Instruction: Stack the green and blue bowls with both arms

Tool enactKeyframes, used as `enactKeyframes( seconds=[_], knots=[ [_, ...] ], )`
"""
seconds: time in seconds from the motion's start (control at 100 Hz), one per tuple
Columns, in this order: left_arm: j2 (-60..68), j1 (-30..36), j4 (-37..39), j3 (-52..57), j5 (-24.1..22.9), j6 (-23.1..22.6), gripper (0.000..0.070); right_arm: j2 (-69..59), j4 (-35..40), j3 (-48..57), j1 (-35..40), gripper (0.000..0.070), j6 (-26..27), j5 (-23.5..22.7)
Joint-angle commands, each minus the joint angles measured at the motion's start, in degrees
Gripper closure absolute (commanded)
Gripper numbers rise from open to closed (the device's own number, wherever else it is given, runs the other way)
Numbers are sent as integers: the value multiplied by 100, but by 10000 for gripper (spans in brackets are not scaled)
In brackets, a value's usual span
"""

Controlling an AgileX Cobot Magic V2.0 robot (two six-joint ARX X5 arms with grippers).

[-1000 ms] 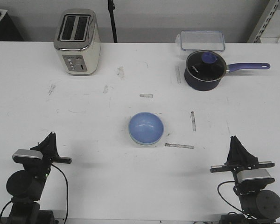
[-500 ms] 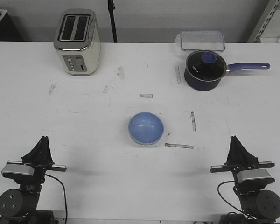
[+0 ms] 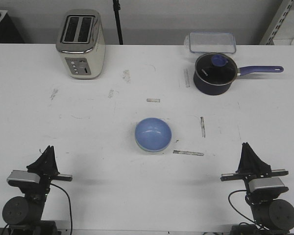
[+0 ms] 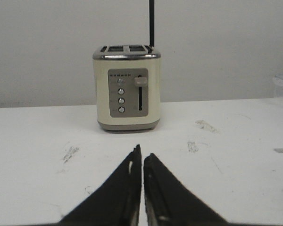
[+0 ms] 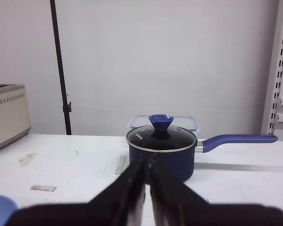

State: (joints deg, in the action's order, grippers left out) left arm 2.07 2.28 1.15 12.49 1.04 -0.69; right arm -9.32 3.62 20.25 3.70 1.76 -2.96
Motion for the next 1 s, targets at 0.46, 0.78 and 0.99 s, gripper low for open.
enactKeyframes(
  seconds=[0.46,0.78,0.99],
  knots=[
    [-188,2,664,-1191,-22,22,698,0,-59,11,2,692,52,0],
    [-188,-2,452,-1178,-20,26,698,0,-59,11,2,692,52,0],
    [-188,-2,455,-1178,-20,26,698,0,-59,11,2,692,52,0]
  ],
)
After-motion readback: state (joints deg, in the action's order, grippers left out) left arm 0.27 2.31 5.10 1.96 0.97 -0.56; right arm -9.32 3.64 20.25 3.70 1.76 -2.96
